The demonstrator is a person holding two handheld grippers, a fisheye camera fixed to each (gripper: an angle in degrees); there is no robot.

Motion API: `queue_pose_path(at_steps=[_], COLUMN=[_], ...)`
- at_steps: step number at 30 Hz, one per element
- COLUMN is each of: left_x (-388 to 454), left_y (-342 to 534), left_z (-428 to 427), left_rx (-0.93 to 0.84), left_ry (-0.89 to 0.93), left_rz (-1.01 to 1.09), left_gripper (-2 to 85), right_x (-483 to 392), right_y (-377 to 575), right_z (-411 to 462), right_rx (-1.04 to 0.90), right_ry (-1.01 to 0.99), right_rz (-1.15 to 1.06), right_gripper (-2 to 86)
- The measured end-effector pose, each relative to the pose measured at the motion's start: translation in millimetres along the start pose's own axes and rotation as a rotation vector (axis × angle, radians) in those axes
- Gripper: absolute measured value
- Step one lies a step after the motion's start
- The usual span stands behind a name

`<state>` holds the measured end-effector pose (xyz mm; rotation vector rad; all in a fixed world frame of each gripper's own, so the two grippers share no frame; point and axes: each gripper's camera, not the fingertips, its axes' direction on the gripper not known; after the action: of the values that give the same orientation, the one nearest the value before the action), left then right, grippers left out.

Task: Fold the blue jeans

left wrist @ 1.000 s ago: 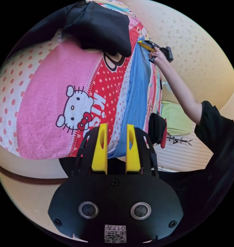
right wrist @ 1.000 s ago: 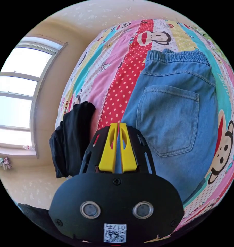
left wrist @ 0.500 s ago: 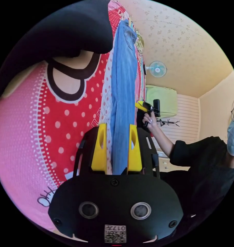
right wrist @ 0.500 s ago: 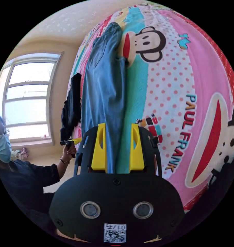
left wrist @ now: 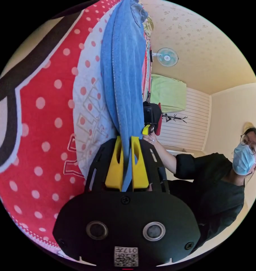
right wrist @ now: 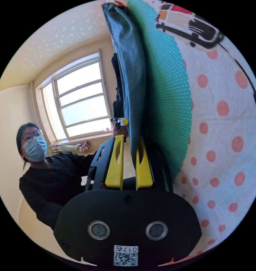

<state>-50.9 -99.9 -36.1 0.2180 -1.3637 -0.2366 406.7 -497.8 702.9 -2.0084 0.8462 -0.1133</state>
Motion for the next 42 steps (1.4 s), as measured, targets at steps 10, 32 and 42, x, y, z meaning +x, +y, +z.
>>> queue_pose_path(at_steps=[10, 32, 42], left_x=[178.5, 412.3, 233.3], left_y=[129.1, 72.9, 32.1], left_z=[23.9, 32.5, 84.7], left_rx=[-0.016, 0.346, 0.329], left_ry=[0.254, 0.093, -0.244], left_rz=[0.304, 0.462, 0.189], left_gripper=[1.9, -0.6, 0.5], right_x=[-215.6, -649.5, -502.4], right_y=[131.3, 149.7, 78.5], right_z=[8.8, -5.9, 74.3], right_rx=[-0.074, 0.144, 0.069], right_ry=[-0.077, 0.307, 0.529], right_rz=[-0.297, -0.794, -0.518], right_gripper=[0.0, -0.2, 0.3])
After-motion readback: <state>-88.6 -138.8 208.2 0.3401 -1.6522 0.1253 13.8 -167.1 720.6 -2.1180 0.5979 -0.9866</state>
